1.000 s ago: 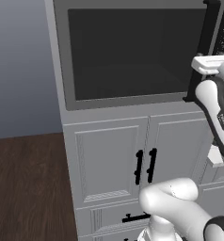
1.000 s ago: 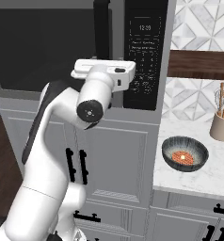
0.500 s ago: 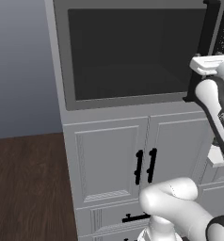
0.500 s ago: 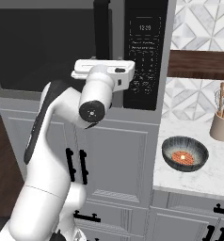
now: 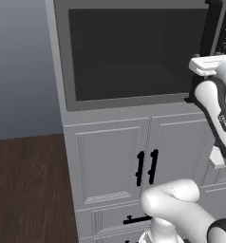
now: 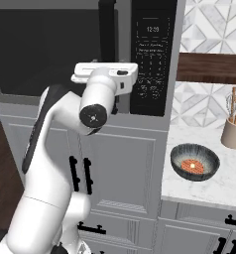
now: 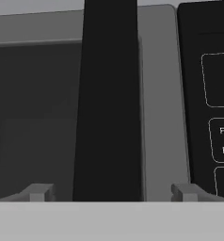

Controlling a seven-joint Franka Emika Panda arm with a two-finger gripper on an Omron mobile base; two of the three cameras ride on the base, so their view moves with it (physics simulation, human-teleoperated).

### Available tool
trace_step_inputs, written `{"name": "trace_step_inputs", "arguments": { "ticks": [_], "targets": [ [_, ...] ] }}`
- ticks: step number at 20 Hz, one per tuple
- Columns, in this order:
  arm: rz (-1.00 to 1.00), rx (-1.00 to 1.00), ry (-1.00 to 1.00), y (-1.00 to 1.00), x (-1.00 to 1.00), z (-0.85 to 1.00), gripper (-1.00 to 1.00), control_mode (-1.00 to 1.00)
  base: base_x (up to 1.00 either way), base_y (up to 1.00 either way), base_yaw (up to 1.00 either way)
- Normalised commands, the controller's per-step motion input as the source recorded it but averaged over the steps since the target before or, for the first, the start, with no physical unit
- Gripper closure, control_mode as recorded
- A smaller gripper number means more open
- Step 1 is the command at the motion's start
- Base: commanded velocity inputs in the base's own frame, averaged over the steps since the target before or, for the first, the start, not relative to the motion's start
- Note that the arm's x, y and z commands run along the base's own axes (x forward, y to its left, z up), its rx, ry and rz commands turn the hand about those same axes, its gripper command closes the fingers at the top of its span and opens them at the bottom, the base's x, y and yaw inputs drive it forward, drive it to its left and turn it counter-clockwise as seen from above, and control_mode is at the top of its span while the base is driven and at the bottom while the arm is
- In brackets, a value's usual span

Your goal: Open the microwave, place the bowl with waffle inside the microwave, then close the microwave door and turn it on.

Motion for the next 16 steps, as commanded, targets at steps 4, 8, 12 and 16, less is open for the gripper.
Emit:
{"name": "trace_step_inputs", "arguments": {
  "ticks": [4,8,12,16],
  "targets": [
    [0.0,0.0,0.0,0.16,0.07,0.0,-1.0,-1.0,0.0,0.0,0.0],
    [0.0,0.0,0.0,0.04,0.23,0.03,-1.0,-1.0,0.0,0.0,0.0],
    [0.0,0.01,0.0,-0.04,0.28,0.02,-1.0,-1.0,0.0,0.0,0.0],
    [0.01,0.01,0.0,-0.14,0.3,0.01,-1.0,-1.0,0.0,0.0,0.0]
  ]
}}
